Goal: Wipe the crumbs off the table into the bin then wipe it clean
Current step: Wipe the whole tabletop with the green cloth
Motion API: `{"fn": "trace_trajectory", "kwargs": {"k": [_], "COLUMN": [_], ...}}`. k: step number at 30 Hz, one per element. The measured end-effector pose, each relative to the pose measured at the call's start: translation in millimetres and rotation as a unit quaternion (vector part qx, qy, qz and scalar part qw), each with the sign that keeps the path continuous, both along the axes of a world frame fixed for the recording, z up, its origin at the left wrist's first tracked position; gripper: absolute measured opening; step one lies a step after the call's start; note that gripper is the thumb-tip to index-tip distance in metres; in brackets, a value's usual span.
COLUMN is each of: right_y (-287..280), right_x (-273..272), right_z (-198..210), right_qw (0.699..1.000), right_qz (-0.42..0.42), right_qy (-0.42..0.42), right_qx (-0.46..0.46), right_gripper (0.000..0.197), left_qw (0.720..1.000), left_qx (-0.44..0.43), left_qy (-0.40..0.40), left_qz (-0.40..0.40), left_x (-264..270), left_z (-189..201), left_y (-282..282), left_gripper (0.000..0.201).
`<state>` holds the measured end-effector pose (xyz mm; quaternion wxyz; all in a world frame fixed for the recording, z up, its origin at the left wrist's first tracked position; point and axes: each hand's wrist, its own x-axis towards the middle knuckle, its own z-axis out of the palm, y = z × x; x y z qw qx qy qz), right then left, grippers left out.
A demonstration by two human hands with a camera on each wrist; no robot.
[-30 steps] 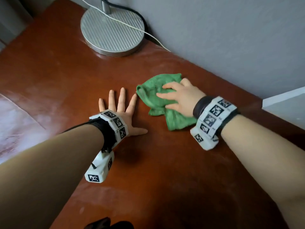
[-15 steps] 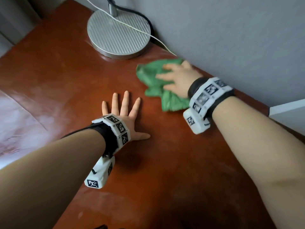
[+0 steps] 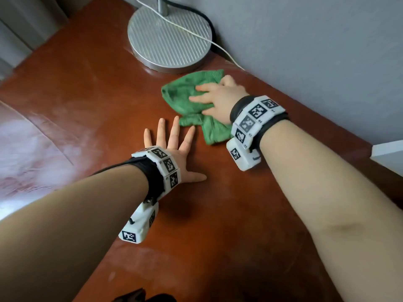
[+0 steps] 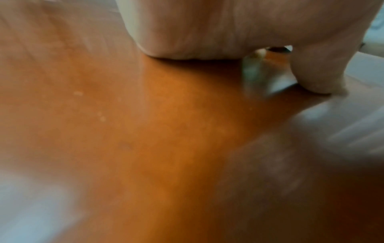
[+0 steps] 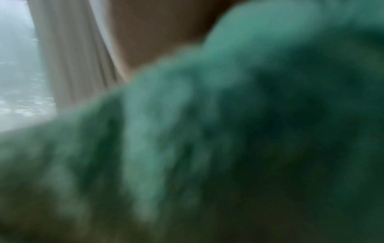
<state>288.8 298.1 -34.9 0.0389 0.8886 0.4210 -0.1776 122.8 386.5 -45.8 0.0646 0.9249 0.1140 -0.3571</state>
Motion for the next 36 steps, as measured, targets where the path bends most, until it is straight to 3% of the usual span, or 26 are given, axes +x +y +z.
{"fn": "trace_trajectory", "kwargs": {"k": [3,7,10,12,15,16,19,24,27,31,34,36], "right_y": [-4.7,-12.6,-6.5,-2.9,0.0,0.2,2.9,11.5,4.8,-34.8,-75.2,-99.6], "right_x": [35.4,70.2,67.4,48.3,10.6,11.2,38.3,77.7,62.2,0.0,-38.6,-40.5], "right_z": [-6.3,9.7,13.9,10.0,3.4,2.0,1.2,8.0,3.1,9.2,19.8,31.7], "right_qw": [0.996,0.979,0.975,0.984,1.0,1.0,0.995,0.976,0.983,0.996,0.996,0.987], "right_qz": [-0.085,-0.193,-0.214,-0.176,-0.013,-0.006,-0.096,-0.209,-0.176,-0.089,-0.02,-0.02], "right_qy": [0.006,-0.022,-0.023,-0.002,-0.007,-0.007,0.01,-0.007,-0.007,0.028,0.086,0.148], "right_qx": [0.013,-0.066,-0.063,-0.032,-0.024,-0.015,-0.004,-0.06,-0.047,0.012,-0.019,-0.051], "right_gripper": [0.044,0.047,0.048,0.047,0.048,0.047,0.046,0.05,0.048,0.047,0.049,0.048], "left_qw": [1.0,1.0,1.0,1.0,1.0,1.0,1.0,1.0,1.0,1.0,1.0,1.0], "left_qx": [-0.006,-0.003,-0.007,-0.01,-0.01,-0.01,-0.012,-0.012,-0.016,-0.01,-0.008,-0.009], "left_qy": [-0.007,0.005,0.005,0.0,-0.004,-0.005,-0.01,0.005,0.009,-0.002,-0.012,-0.023], "left_qz": [0.003,0.0,0.001,0.001,0.001,0.002,0.003,0.002,0.003,0.002,0.0,-0.002], "left_x": [-0.4,1.1,0.8,0.3,0.3,0.5,-1.6,1.1,1.4,0.4,-0.7,-1.9], "left_z": [-1.5,-2.1,-1.5,-1.2,-1.2,-1.4,-2.7,-2.2,-0.9,-0.9,-1.2,-1.7], "left_y": [0.8,1.6,1.9,1.5,1.5,1.8,2.0,2.3,2.1,2.3,2.3,2.4], "left_gripper": [0.116,0.117,0.117,0.116,0.116,0.116,0.116,0.116,0.116,0.116,0.117,0.117]}}
